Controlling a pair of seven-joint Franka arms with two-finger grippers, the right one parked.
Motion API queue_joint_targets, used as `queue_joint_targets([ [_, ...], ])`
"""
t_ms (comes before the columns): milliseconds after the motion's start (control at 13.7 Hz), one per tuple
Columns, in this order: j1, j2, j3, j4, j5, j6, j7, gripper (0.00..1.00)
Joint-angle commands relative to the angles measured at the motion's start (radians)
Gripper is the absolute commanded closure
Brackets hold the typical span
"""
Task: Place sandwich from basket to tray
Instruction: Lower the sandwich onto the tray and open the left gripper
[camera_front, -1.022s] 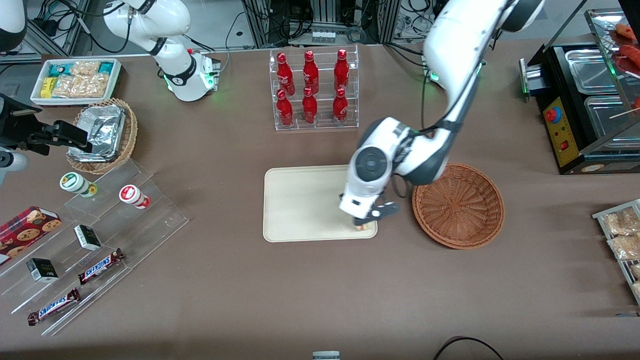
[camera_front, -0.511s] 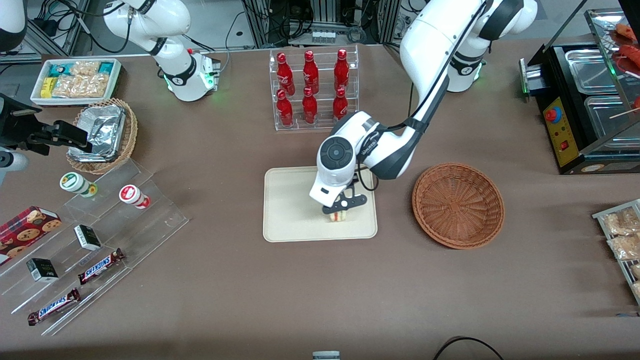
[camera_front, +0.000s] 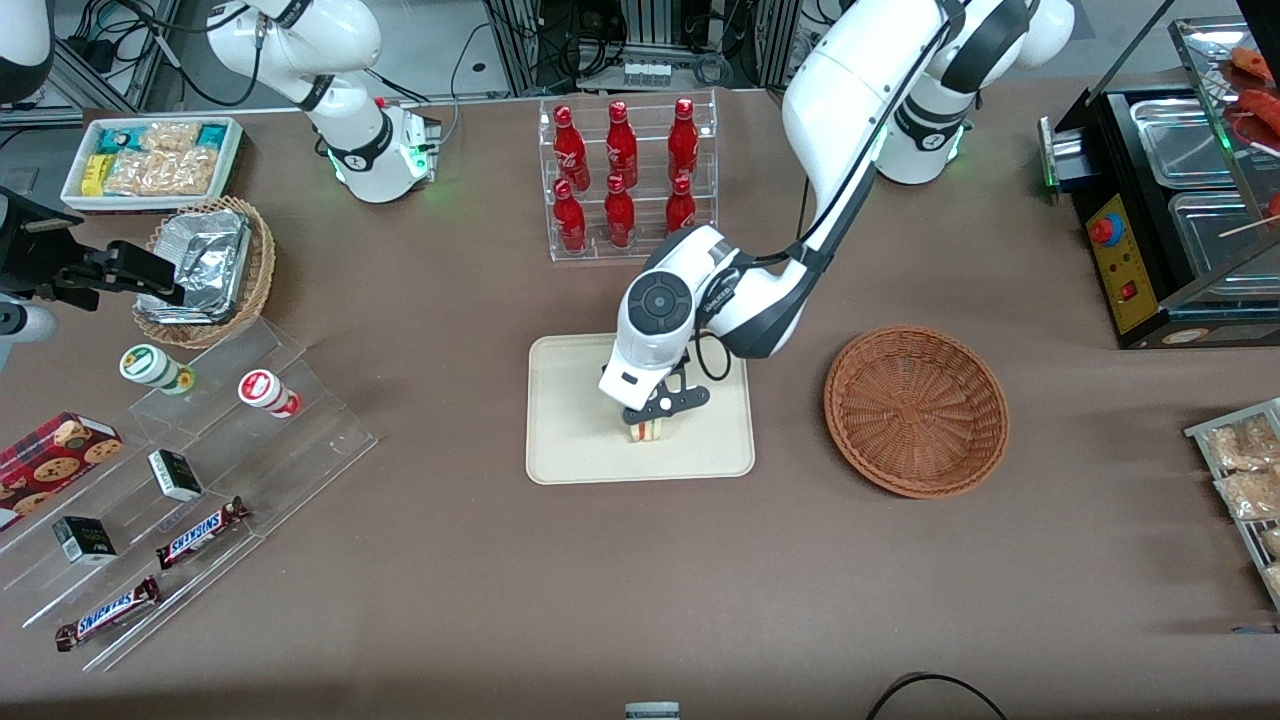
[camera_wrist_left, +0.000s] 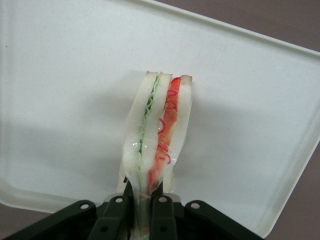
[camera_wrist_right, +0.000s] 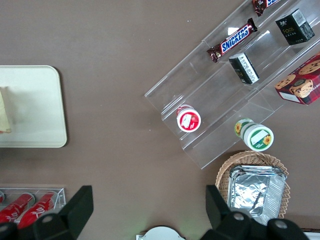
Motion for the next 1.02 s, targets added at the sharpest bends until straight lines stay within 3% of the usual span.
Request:
queue_joint_targets([
  [0, -0.011, 0.037, 0.006, 0.040, -0.010, 0.016, -0.016, 1.00],
  [146, -0.011, 0.040, 0.008, 0.040, -0.011, 0.028, -0.016, 1.00],
  [219, -0.011, 0.040, 0.006, 0.037, -0.010, 0.036, -0.005, 0.34],
  [292, -0.011, 0.040, 0.008, 0.034, -0.008, 0.058, -0.003, 0.00],
  [949, -0.023, -0.045, 0.013, 0.040, 0.009, 0.001, -0.014, 0.00],
])
